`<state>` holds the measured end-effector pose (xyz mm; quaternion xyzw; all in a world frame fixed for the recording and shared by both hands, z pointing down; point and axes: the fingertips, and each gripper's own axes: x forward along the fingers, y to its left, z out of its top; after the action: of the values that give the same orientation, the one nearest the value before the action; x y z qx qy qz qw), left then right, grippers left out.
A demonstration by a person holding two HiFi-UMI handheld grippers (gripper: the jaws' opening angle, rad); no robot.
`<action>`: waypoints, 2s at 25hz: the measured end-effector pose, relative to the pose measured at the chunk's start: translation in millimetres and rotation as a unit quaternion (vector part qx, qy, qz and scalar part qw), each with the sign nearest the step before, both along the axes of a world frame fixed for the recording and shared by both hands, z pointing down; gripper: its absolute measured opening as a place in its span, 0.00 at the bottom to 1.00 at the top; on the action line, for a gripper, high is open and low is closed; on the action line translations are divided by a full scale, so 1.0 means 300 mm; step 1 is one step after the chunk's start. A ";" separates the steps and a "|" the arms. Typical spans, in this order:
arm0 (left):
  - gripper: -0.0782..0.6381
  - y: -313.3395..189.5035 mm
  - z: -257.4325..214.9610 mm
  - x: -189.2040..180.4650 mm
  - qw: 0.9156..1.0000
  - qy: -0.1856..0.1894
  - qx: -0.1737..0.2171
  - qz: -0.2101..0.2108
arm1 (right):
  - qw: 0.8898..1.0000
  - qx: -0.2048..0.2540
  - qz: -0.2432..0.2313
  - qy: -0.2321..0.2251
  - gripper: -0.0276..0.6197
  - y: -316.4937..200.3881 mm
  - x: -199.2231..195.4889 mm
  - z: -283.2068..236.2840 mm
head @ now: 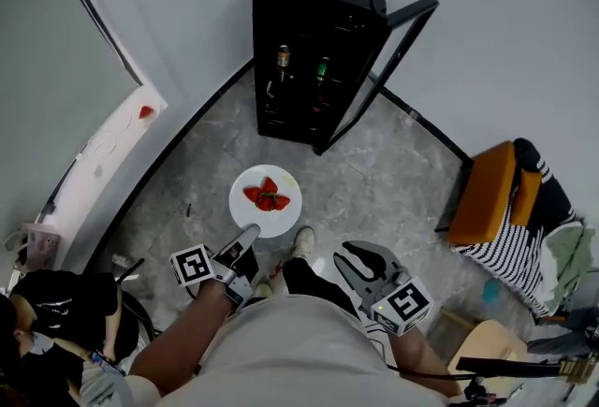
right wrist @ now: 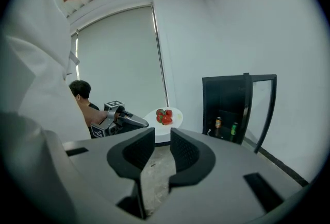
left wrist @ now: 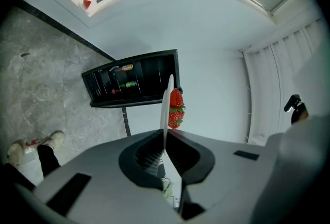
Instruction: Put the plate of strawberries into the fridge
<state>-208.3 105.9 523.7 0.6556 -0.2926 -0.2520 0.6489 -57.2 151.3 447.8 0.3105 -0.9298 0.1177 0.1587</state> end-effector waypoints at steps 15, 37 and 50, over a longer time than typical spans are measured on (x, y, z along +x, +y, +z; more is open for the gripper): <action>0.14 -0.662 0.049 0.121 0.999 -0.034 -0.005 -0.025 | 1.000 -0.002 -0.003 -0.014 0.22 -0.544 0.231 -0.003; 0.14 -1.757 0.565 0.118 0.994 -0.080 -0.066 0.016 | 0.985 -0.046 0.156 0.065 0.23 -1.141 0.201 -0.012; 0.14 -2.019 0.720 0.164 0.988 -0.079 -0.123 -0.054 | 0.966 -0.083 0.229 0.092 0.23 -1.185 0.211 -0.002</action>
<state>-159.2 -499.9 739.8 0.5716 -0.4065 -0.1965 0.6851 6.0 -204.2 447.0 0.5100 -0.8023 0.1986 0.2381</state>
